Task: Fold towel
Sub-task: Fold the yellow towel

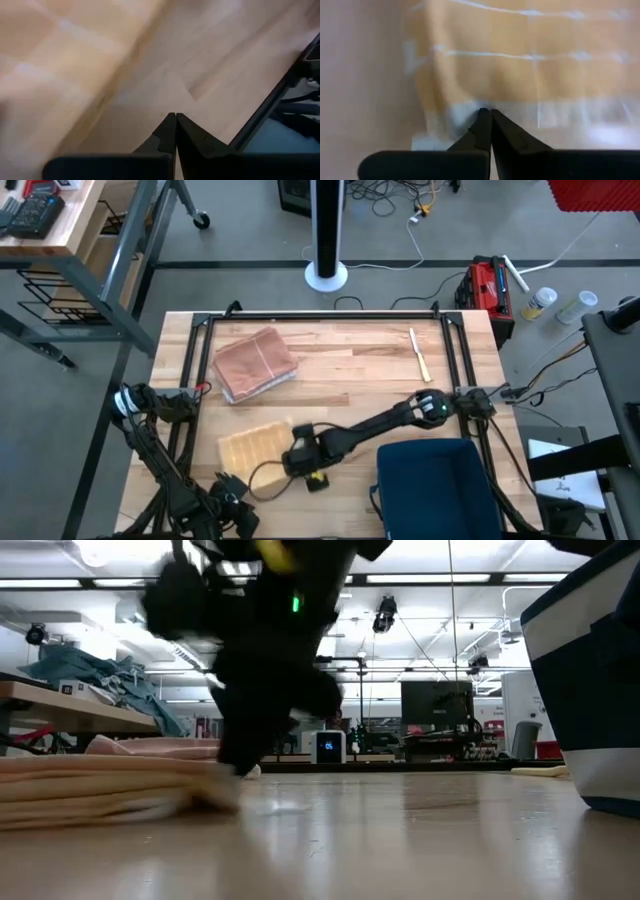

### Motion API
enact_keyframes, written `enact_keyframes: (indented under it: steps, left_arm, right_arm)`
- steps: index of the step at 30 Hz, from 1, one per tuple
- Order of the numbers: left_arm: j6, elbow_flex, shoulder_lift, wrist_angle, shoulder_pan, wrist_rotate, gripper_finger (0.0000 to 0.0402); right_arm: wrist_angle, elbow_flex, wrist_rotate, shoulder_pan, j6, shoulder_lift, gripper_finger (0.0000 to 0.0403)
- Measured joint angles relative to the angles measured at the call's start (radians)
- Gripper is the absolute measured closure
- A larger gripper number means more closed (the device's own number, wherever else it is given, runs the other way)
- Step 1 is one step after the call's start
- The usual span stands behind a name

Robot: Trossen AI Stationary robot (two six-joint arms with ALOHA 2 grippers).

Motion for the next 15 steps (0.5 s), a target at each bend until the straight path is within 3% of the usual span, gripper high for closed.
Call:
enact_keyframes:
  steps: [4, 6, 12, 15]
  left_arm:
    - [0.024, 0.0, 0.0, 0.001, -0.001, -0.063, 0.0402]
    - [0.039, 0.001, 0.0, -0.003, 0.001, -0.09, 0.0402]
    - [0.017, 0.001, -0.013, -0.129, 0.003, -0.103, 0.0402]
    - [-0.051, 0.001, -0.038, -0.258, 0.003, -0.133, 0.0402]
  right_arm:
    - [-0.076, 0.0, 0.297, -0.047, -0.084, -0.007, 0.0403]
    - [-0.116, 0.0, 0.371, -0.069, -0.107, -0.023, 0.0403]
    - [-0.205, 0.001, 0.353, -0.102, -0.093, -0.075, 0.0403]
    - [-0.206, -0.003, 0.207, -0.111, -0.048, -0.112, 0.0403]
